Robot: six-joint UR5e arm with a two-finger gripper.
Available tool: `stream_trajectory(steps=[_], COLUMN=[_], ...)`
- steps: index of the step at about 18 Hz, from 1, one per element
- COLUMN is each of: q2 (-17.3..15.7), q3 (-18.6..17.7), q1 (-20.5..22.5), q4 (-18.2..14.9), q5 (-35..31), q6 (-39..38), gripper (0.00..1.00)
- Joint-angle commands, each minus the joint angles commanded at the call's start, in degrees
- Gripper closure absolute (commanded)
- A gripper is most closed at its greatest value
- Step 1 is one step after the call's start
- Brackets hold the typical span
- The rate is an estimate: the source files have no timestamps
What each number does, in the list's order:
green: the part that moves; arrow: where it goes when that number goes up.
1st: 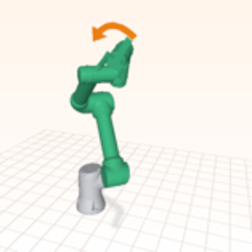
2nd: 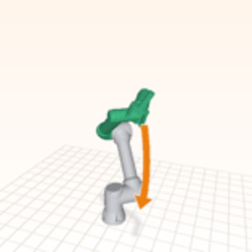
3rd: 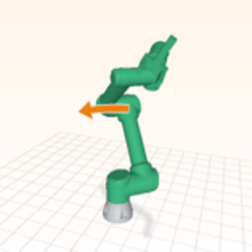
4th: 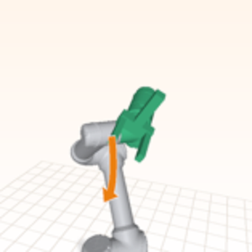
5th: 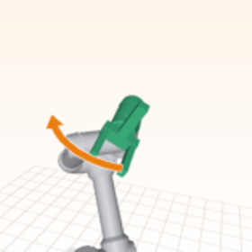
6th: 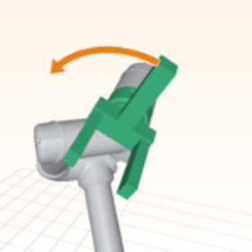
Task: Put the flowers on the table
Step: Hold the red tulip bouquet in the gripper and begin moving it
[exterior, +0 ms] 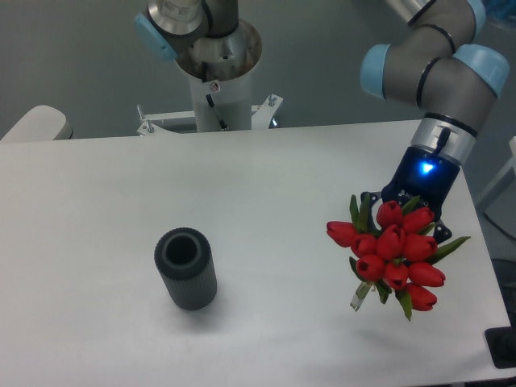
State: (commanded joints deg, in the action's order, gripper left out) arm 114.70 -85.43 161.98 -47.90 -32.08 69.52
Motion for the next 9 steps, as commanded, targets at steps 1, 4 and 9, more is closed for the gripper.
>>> stream_trajectory(steps=[1,4,9], q2=[0.0,-0.1,-1.7], q3=[-0.1,0.2,-0.3], q1=[0.0,-0.1,0.7], q4=[0.0,-0.2,-0.8], q5=[0.0,-0.1,-8.1], q6=[0.0,-0.1,3.5], gripper=[0.75,0.75,0.78])
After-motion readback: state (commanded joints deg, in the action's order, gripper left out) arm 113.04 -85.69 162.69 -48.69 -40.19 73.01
